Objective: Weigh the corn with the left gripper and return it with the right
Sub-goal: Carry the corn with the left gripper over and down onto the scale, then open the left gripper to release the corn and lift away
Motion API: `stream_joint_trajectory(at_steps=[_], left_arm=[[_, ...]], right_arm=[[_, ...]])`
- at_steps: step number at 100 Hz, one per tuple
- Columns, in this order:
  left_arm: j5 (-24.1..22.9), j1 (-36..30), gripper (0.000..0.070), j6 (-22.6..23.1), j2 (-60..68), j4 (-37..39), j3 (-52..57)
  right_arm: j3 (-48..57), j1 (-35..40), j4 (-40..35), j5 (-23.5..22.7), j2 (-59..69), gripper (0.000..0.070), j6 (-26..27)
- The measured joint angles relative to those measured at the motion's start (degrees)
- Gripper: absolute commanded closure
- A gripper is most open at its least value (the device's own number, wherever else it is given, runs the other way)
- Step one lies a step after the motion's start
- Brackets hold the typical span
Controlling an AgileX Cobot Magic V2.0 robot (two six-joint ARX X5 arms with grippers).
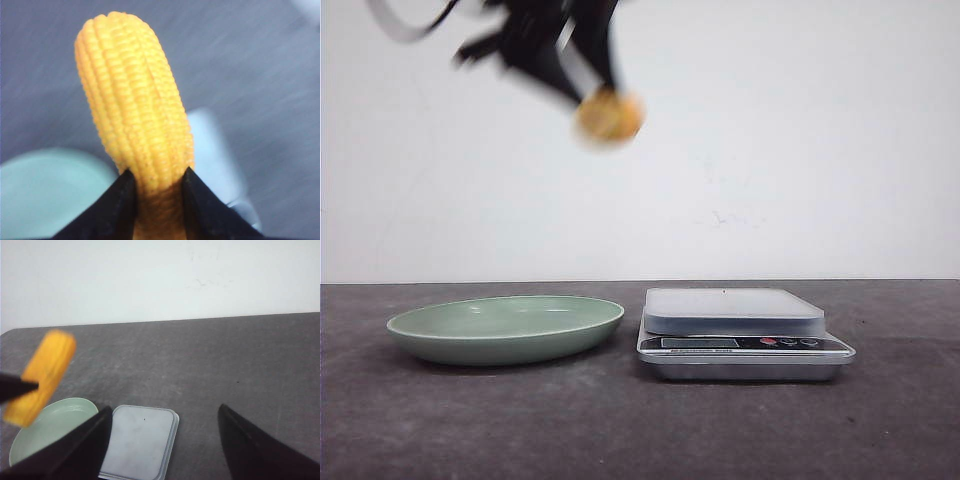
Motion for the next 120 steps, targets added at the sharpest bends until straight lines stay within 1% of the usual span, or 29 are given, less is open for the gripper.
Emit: stream_joint_trajectory(at_steps=[11, 20, 36, 44, 65, 80, 104, 111, 114, 115, 116, 120], left_arm=[[-0.1, -2.2, 0.0686, -2.9, 4.3, 0.4, 5.5], [-0.2, -3.2, 0.0687, -4.4, 9.9, 0.5, 8.5], [-0.5, -4.9, 0.0687, -6.2, 19.8, 0.6, 9.2], [-1.4, -5.3, 0.0687, -7.0, 23.0, 0.9, 9.1], [-2.0, -5.2, 0.0687, -8.4, 26.2, 1.6, 9.1], [-3.8, -5.2, 0.0688, -8.4, 27.8, 0.9, 9.1], [-4.3, -5.4, 0.0682, -8.4, 28.4, 1.7, 9.2], [-4.3, -5.5, 0.0636, -8.4, 28.4, 1.7, 9.2], [-4.3, -5.5, 0.0587, -8.4, 28.4, 1.7, 9.2], [-4.3, -5.5, 0.0556, -8.4, 28.4, 1.6, 9.2], [-4.3, -5.5, 0.0546, -8.4, 28.4, 1.6, 9.2], [-4.3, -5.5, 0.0458, -8.4, 28.4, 1.6, 9.2]], right_arm=[[0.0, 0.0, 0.0, 0.0, 0.0, 0.0282, 0.0], [0.0, 0.0, 0.0, 0.0, 0.0, 0.0282, 0.0], [0.0, 0.0, -0.3, 0.0, 0.0, 0.0282, 0.0], [0.0, 0.0, -0.3, 0.0, -0.1, 0.0282, 0.0], [0.0, 0.0, -0.4, 0.0, 0.0, 0.0282, 0.0], [0.0, 0.0, -0.4, 0.0, -0.1, 0.0282, 0.0], [0.0, 0.0, -1.4, 0.0, -0.1, 0.0282, 0.0], [0.0, 0.0, -1.5, 0.0, 0.0, 0.0282, 0.0], [0.0, 0.0, -1.6, 0.0, 0.0, 0.0282, 0.0], [0.0, 0.0, -1.6, 0.0, 0.0, 0.0282, 0.0], [0.0, 0.0, -1.6, 0.0, 0.0, 0.0282, 0.0], [0.0, 0.0, -1.6, 0.0, 0.0, 0.0282, 0.0]])
